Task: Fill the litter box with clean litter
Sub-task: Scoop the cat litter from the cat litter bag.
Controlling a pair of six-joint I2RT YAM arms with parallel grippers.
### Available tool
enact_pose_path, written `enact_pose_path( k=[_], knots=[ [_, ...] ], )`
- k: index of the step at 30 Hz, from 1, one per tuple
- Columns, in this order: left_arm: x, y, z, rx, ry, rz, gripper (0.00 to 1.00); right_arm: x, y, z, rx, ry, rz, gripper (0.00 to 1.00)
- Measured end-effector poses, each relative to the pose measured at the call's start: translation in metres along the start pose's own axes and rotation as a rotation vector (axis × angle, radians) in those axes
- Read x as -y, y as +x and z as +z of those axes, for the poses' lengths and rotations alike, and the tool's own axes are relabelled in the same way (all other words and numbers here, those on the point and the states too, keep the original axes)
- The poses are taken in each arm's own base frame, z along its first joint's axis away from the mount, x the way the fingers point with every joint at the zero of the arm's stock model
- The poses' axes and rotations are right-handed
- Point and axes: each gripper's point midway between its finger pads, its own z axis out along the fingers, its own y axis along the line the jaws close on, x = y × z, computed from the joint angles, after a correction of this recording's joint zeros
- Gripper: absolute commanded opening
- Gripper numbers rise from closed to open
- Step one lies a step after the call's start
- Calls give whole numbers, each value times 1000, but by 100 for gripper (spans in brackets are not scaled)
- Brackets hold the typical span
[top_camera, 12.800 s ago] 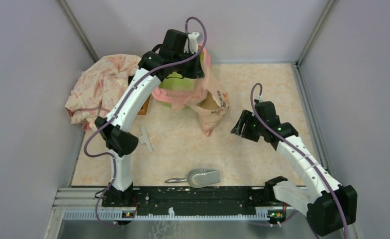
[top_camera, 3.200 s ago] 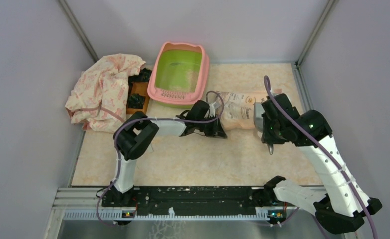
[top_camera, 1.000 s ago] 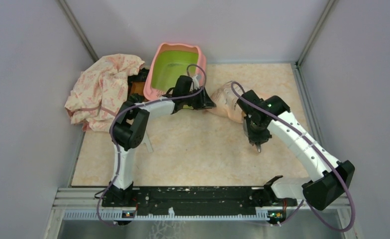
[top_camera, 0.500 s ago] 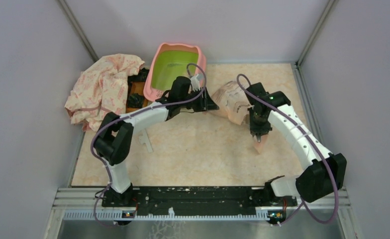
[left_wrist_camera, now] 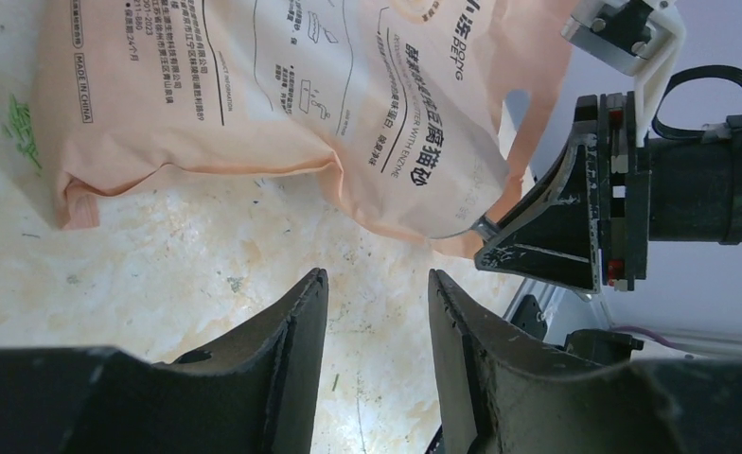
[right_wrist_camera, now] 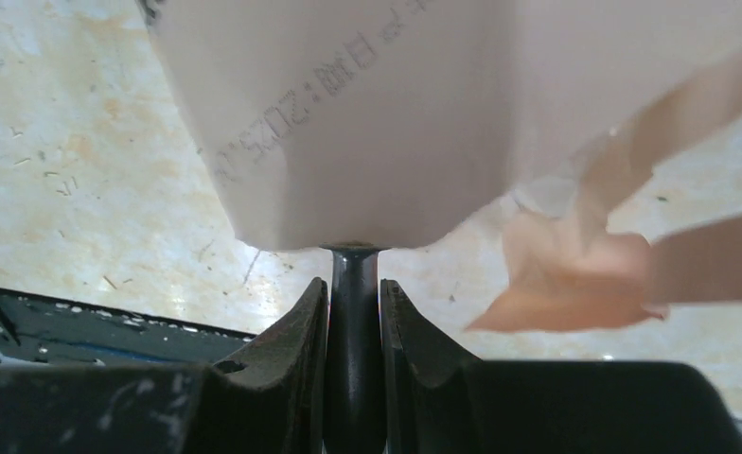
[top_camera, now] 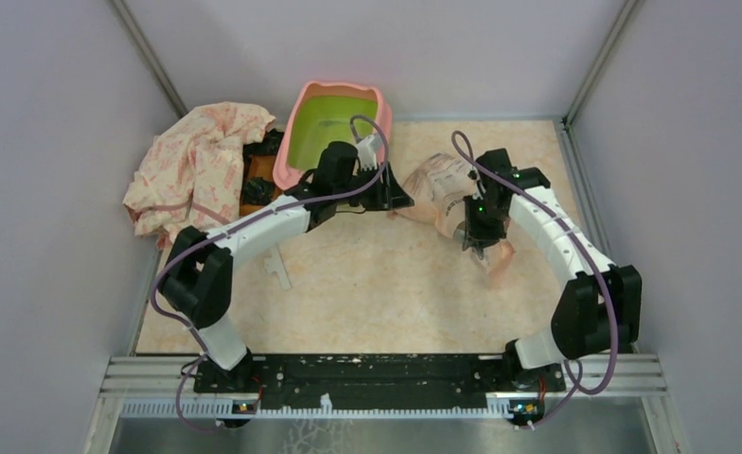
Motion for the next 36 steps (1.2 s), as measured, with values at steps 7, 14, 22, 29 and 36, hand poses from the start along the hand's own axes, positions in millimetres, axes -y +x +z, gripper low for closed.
enact_pose_path(
  k=[7,14,22,29,36],
  knots=[
    [-3,15,1,-40,-35,11,50,-12,-6,27,-15,-75,3,0],
    [-8,17,-7,-50,-81,25,51,-7,-20,51,-85,-134,78,0],
    [-5,12,-17,-44,-108,45,51,5,-66,38,-19,-254,174,0],
    [-9,14,-20,-60,-141,58,52,0,-70,54,-76,-317,188,0],
    [-11,14,-21,-67,-166,65,51,0,-77,60,-55,-327,181,0]
  ],
)
